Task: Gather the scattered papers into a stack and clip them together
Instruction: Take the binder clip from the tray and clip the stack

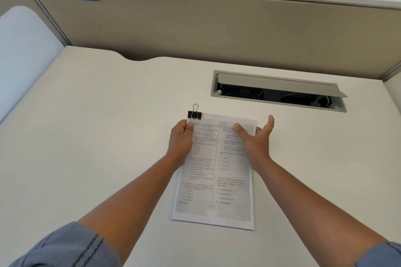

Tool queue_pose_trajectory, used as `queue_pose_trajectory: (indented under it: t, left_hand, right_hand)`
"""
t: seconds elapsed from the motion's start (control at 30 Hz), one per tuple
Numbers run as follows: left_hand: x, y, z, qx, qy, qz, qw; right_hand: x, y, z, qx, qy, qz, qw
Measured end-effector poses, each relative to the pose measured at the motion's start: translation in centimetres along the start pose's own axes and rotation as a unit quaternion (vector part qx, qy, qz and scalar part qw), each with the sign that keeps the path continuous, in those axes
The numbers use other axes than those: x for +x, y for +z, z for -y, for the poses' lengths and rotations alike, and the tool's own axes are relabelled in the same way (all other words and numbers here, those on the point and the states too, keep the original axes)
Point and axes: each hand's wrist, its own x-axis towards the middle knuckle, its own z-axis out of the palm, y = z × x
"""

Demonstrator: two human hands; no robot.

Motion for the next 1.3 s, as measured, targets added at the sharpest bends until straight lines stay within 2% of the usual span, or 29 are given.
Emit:
queue_pose_trajectory:
  t: [0.13, 0.23, 0.33, 0.47, 0.67, 0.97, 1.07, 1.13, 1.3]
  left_hand:
    - [-0.3, -0.3, -0.9, -0.026, 0.003, -0.022, 0.999]
    - [-0.3, -0.9, -1.8, -0.061, -0.008, -0.043, 0.997]
    - [-0.3, -1.6, -2.6, -0.085, -0.008, -0.058, 0.995]
    - [-1.0, -2.2, -3.1, -0.078, -0.017, -0.064, 0.995]
    - [-3.6, -2.7, -1.8, 0.025, -0.050, -0.021, 0.998]
    - [-6.1, -5.2, 0.7, -0.070, -0.154, 0.134, 0.976]
    - [-6.4, -5.9, 1.3, -0.101, -0.160, 0.174, 0.966]
    - [-6.3, -6.3, 1.3, -0.091, -0.146, 0.162, 0.972]
    - [-4.9, -6.9, 0.6, -0.021, -0.097, 0.070, 0.993]
  right_hand:
    - [-0.9, -1.5, 0.4, 0.091, 0.077, 0.104, 0.987]
    - [-2.0, -2.0, 0.1, 0.088, 0.113, 0.191, 0.971]
    - [-3.0, -1.9, -0.5, 0.050, 0.116, 0.232, 0.964]
    - [-3.7, -1.2, -0.2, 0.019, 0.094, 0.211, 0.973]
    - [-3.6, -0.9, 1.5, 0.006, 0.078, 0.175, 0.981]
    - [-3.5, -0.7, 2.5, 0.044, 0.082, 0.146, 0.985]
    - [-3.4, -0.4, 2.9, 0.048, 0.078, 0.140, 0.986]
    - [-3.4, -0.1, 3.1, 0.058, 0.071, 0.139, 0.986]
    - [-3.9, 0.9, 2.3, 0.104, 0.070, 0.164, 0.979]
